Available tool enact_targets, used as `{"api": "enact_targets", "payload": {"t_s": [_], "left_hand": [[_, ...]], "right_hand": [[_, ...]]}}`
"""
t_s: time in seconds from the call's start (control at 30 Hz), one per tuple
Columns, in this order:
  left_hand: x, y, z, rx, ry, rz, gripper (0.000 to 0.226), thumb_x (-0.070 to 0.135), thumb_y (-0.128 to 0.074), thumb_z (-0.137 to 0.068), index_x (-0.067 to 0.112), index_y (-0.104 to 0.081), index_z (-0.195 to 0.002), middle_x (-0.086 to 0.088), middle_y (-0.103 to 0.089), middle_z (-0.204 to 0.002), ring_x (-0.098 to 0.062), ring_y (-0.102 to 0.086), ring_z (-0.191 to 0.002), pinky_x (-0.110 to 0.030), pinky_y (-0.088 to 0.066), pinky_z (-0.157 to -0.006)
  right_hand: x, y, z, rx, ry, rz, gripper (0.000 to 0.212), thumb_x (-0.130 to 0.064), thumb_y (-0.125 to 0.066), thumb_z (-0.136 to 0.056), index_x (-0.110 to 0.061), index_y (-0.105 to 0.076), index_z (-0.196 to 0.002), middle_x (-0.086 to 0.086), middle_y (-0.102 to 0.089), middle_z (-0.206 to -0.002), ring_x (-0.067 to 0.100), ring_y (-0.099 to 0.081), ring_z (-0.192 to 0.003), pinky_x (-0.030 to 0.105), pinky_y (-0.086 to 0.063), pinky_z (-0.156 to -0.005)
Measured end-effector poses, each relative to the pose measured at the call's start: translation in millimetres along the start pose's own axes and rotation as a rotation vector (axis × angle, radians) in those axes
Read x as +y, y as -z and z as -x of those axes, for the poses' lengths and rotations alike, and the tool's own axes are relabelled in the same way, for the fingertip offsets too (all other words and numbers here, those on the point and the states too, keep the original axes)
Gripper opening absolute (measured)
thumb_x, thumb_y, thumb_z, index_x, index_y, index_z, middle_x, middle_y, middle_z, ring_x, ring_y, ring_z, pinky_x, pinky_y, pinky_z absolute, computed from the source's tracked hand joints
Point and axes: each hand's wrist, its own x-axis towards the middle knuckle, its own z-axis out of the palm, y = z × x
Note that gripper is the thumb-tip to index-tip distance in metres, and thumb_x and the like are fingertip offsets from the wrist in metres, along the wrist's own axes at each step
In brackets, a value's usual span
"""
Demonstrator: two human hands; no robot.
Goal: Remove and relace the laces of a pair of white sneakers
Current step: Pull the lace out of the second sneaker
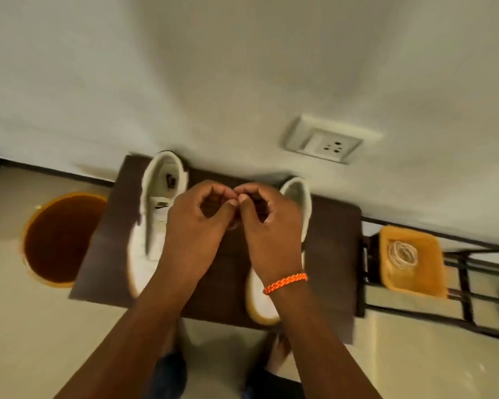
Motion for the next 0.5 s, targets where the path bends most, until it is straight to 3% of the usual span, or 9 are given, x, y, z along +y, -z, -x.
{"api": "enact_targets", "payload": {"t_s": [0.1,0.27,0.4,0.5], "left_hand": [[13,-78,11,-0.13,-0.042,-0.024,0.014,0.008,-0.072,-0.096,0.021,-0.077,-0.095,0.006,-0.077,-0.091,-0.014,-0.076,-0.089,-0.044,-0.065,-0.084],[7,-192,30,-0.288,-0.067,-0.114,0.009,0.017,-0.072,-0.096,0.025,-0.076,-0.094,0.009,-0.075,-0.088,-0.012,-0.073,-0.087,-0.046,-0.063,-0.081],[-1,-276,35,-0.444,-0.179,-0.348,0.011,0.021,-0.071,-0.098,0.028,-0.08,-0.099,0.014,-0.076,-0.091,-0.003,-0.07,-0.083,-0.028,-0.06,-0.077],[-3,-318,30,-0.529,-0.311,-0.606,0.017,0.024,-0.065,-0.104,0.028,-0.079,-0.113,0.009,-0.076,-0.106,-0.006,-0.069,-0.089,-0.028,-0.06,-0.084]], "right_hand": [[21,78,9,0.16,-0.054,0.02,0.015,-0.004,-0.065,-0.097,-0.012,-0.077,-0.101,-0.007,-0.075,-0.094,0.007,-0.071,-0.091,0.017,-0.054,-0.082],[73,175,27,0.297,-0.17,0.11,0.017,-0.005,-0.065,-0.097,-0.016,-0.077,-0.097,-0.009,-0.074,-0.091,0.007,-0.07,-0.089,0.014,-0.052,-0.078],[136,243,38,0.399,-0.298,0.195,0.011,-0.013,-0.068,-0.099,-0.019,-0.077,-0.101,-0.007,-0.075,-0.092,0.01,-0.072,-0.085,0.036,-0.063,-0.078],[173,276,33,0.422,-0.386,0.363,0.012,-0.016,-0.069,-0.098,-0.018,-0.08,-0.104,-0.003,-0.077,-0.095,0.008,-0.071,-0.081,0.035,-0.063,-0.081]]}}
